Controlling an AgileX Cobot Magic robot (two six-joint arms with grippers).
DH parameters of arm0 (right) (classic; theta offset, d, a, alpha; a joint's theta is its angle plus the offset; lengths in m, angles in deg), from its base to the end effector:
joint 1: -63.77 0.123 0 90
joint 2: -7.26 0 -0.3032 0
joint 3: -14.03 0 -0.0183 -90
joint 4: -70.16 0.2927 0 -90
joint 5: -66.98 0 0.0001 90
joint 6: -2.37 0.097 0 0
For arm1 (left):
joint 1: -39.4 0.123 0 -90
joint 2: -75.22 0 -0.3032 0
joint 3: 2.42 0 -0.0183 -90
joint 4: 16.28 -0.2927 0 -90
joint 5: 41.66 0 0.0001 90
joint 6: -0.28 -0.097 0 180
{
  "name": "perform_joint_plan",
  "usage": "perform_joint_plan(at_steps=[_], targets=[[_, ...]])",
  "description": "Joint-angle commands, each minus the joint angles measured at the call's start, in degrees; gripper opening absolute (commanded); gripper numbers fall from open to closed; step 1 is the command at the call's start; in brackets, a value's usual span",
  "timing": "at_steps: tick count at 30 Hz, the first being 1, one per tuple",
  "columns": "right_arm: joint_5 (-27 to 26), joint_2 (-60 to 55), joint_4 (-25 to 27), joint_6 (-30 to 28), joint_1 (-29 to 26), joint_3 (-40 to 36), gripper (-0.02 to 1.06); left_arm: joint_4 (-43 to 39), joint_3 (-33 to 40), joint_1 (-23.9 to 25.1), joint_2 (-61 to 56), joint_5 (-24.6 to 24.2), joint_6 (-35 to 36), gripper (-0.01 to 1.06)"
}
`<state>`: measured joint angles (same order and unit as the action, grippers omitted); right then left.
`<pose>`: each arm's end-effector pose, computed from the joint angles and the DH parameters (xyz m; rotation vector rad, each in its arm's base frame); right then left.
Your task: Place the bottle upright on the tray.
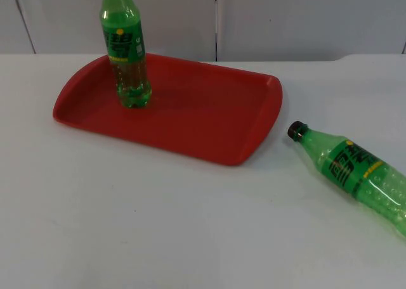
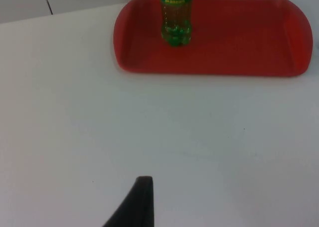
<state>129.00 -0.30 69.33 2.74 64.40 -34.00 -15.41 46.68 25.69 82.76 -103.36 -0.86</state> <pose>0.0165 -0.0011 0.2984 -0.0037 2.0526 -0.0065 0.0183 -0.0058 0.2929 0.2682 2.0514 -0.1533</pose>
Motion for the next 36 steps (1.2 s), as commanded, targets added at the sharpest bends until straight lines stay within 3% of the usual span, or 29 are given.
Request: perform_joint_plan(at_steps=[1,30,36], targets=[[-0.35,0.25,-0.08,0.22,0.07,-0.05,0.82,-0.25,0.26,-0.4,-0.22,0.07,0.33,1.05],[-0.46,0.25,-0.78,0.06,0.07,0.06,0.84,-0.25,0.26,-0.4,-0.22,0.07,0.33,1.05],[2.93,-4.61,-0.54,-1.03,0.07,4.09,0.85,-0.25,0.26,-0.4,-0.22,0.07,0.33,1.05]])
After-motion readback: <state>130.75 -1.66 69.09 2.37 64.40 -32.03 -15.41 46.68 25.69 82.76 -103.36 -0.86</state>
